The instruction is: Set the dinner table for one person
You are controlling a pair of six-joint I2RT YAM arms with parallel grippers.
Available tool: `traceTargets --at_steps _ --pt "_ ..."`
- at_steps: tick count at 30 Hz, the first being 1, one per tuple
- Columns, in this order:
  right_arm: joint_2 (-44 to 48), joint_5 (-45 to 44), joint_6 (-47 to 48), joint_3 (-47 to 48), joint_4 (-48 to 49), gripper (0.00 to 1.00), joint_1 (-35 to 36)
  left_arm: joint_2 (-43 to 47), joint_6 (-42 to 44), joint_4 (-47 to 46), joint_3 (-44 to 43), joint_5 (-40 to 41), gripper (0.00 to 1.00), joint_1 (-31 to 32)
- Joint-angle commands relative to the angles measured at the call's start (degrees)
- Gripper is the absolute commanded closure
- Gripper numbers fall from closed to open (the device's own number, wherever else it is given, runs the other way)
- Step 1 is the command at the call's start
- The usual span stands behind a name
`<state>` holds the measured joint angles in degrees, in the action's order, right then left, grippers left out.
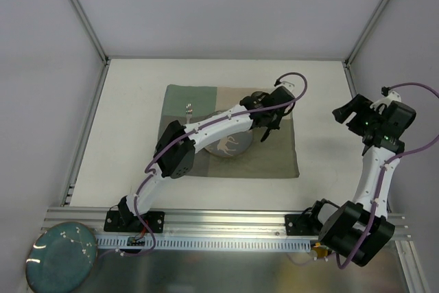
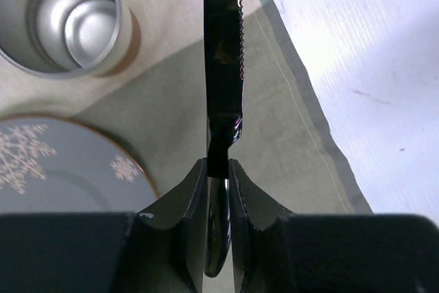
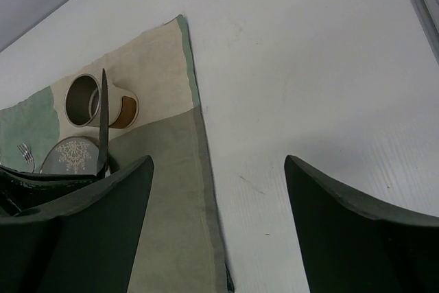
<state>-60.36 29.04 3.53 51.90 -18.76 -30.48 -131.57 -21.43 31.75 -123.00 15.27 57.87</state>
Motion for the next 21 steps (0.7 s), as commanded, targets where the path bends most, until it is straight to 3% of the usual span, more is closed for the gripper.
traceTargets --at_steps 1,14,21 --pt "2.5 -3.2 2.4 0.0 2.3 0.19 2.3 3.8 -6.2 2.7 -0.1 -1.4 1.0 1.4" --pt "5.7 -4.9 4.6 1.1 0.6 0.18 5.4 2.3 -15.1 6.1 4.1 -2.6 1.0 2.8" --pt "7.0 -5.4 5.1 0.4 0.5 0.18 6.0 0.6 -18.5 7.6 3.0 1.6 1.0 2.8"
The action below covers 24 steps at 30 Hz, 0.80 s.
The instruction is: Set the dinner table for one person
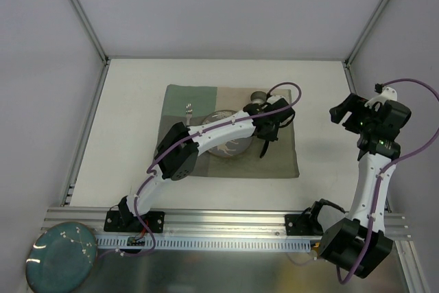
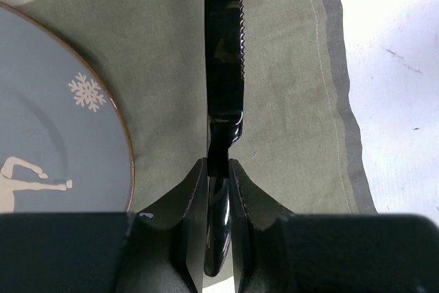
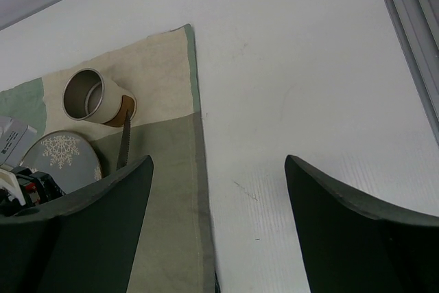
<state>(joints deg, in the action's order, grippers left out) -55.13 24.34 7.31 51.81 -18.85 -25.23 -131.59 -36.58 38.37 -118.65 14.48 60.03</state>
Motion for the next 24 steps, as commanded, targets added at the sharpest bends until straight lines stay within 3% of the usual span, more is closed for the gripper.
traceTargets --at_steps 1,10,24 --pt "1.7 -0.8 1.3 0.5 0.4 0.18 0.7 0.5 -3.8 1.3 -1.3 2.4 1.0 0.5" --pt "2.5 -1.3 1.9 0.7 -0.7 0.18 0.8 -3.0 -7.2 2.3 -2.1 -2.6 1.0 0.4" --pt "2.0 -0.9 3.2 -0.4 -0.8 0.17 0.9 -6.2 -7.1 2.6 -4.8 -3.8 1.0 0.4"
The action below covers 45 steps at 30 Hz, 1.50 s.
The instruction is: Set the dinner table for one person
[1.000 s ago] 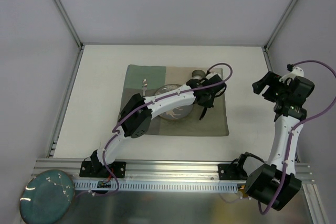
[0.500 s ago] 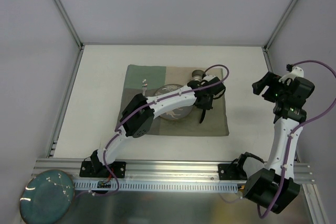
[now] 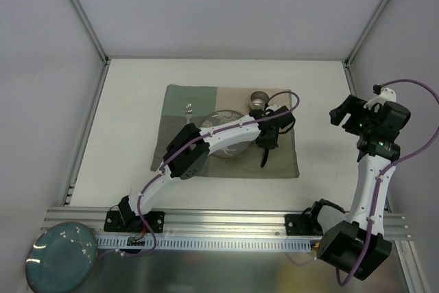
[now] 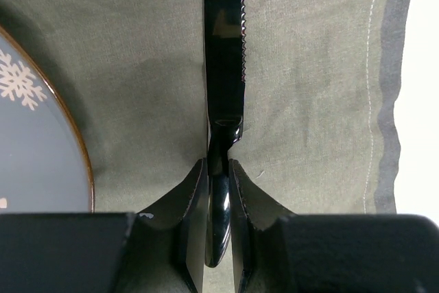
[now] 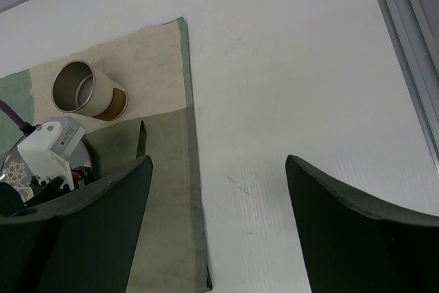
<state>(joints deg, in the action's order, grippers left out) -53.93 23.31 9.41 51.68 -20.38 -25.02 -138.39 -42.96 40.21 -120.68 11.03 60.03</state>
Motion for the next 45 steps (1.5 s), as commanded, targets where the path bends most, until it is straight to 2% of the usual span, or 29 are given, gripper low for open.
traceTargets --at_steps 1,11,45 --pt "0.9 0.2 1.1 -0.3 0.6 0.17 0.7 0.6 -0.5 0.7 -3.0 -0.1 1.0 0.4" --pt "1.4 0.8 1.2 -1.3 0.8 0.17 0.7 -0.2 1.7 0.0 -4.6 1.6 1.0 -0.1" --pt "1.3 1.2 2.1 -1.4 0.0 0.17 0.7 -0.3 4.8 -2.5 -1.8 4.0 1.0 -2.9"
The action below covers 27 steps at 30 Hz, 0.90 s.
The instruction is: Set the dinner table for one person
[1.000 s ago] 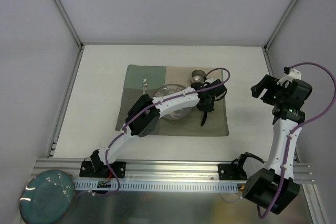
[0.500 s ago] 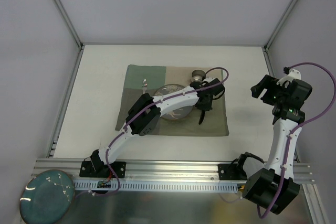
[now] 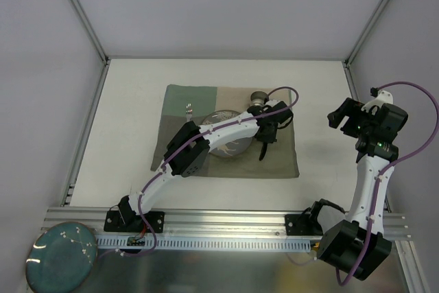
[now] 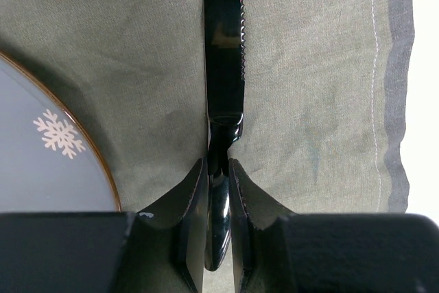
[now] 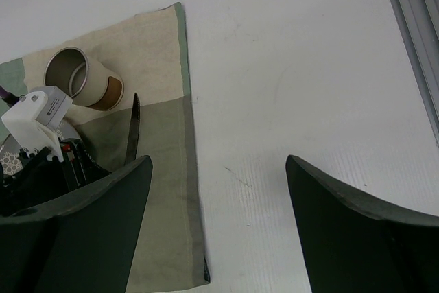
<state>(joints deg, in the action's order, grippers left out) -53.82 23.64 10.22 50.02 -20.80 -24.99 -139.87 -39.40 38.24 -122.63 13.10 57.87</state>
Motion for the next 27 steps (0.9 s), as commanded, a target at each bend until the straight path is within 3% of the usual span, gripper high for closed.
traceTargets --at_steps 1,17,27 --pt "1.2 0.9 1.3 0.2 0.4 0.17 0.6 1.1 1.3 -0.6 0.1 1.8 1.0 -0.8" --pt "1.3 1.1 1.6 -0.2 0.1 0.17 0.6 0.1 2.0 -1.1 0.5 1.3 1.0 -0.9" --pt "1.5 2.2 1.9 -1.3 1.5 0.17 0.6 2.3 5.5 -1.1 2.8 6.2 1.0 -0.8"
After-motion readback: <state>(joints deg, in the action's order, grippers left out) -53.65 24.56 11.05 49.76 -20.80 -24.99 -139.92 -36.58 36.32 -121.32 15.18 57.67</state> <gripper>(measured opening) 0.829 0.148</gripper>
